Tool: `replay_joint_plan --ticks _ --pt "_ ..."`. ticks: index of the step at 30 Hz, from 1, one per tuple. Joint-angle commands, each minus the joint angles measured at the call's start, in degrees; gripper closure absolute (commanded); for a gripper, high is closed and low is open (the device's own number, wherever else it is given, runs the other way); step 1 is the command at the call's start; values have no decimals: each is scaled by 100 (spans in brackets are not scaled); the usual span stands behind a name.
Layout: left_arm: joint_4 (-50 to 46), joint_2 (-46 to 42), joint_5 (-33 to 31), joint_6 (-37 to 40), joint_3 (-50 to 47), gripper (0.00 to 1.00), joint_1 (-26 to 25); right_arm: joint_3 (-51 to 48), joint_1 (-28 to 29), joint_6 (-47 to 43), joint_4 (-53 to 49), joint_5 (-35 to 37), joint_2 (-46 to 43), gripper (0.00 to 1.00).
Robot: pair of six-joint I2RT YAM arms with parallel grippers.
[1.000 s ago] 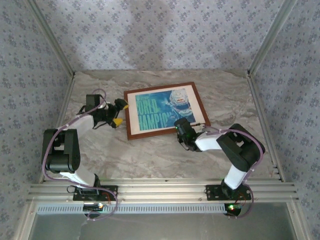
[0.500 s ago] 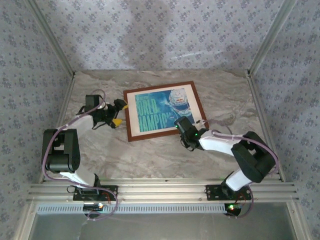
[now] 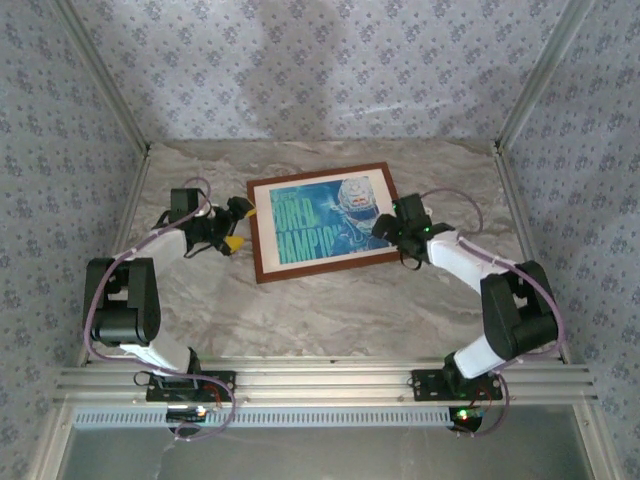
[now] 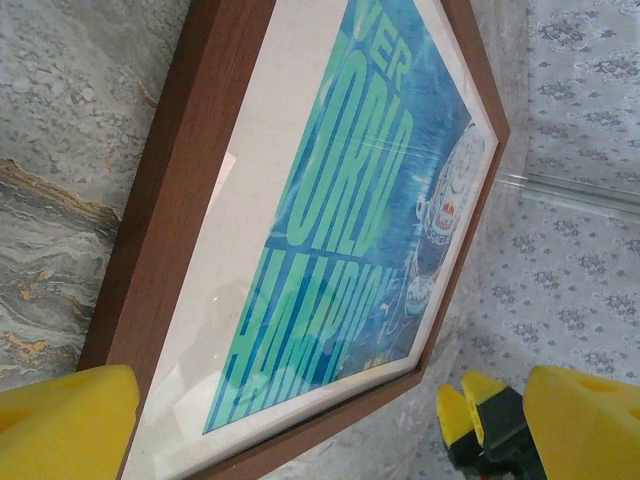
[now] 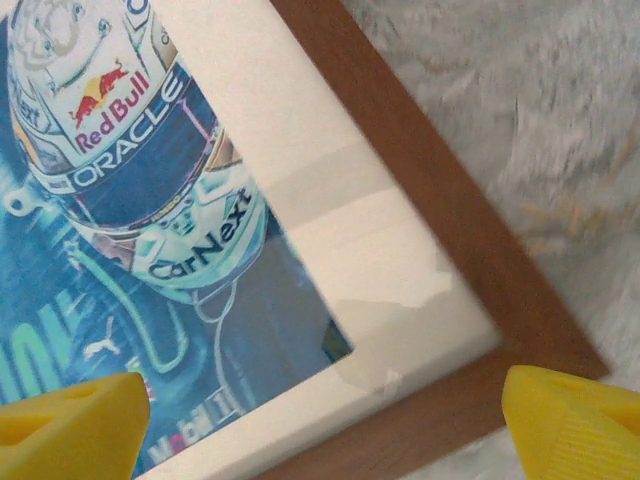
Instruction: Put the photo into the frame
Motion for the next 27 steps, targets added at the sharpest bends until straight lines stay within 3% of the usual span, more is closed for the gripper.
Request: replay_joint_plan --ticks 1,4,9,17,27 --pt "-197 104 22 145 164 1 29 661 -665 -1828 -713 -1243 488 9" --pt "-227 106 -7 148 173 1 24 1517 -1056 -2471 -1415 -1874 1130 13" --pt "-292 84 -21 156 212 1 23 2949 -1207 -3288 -2457 -2062 2139 16" --pt "-572 -67 -103 337 234 1 24 4669 -1227 -3888 -3411 -1633 3417 28" --pt "-649 -77 -131 433 234 2 24 5479 -1121 -3989 -3794 -1104 4116 47"
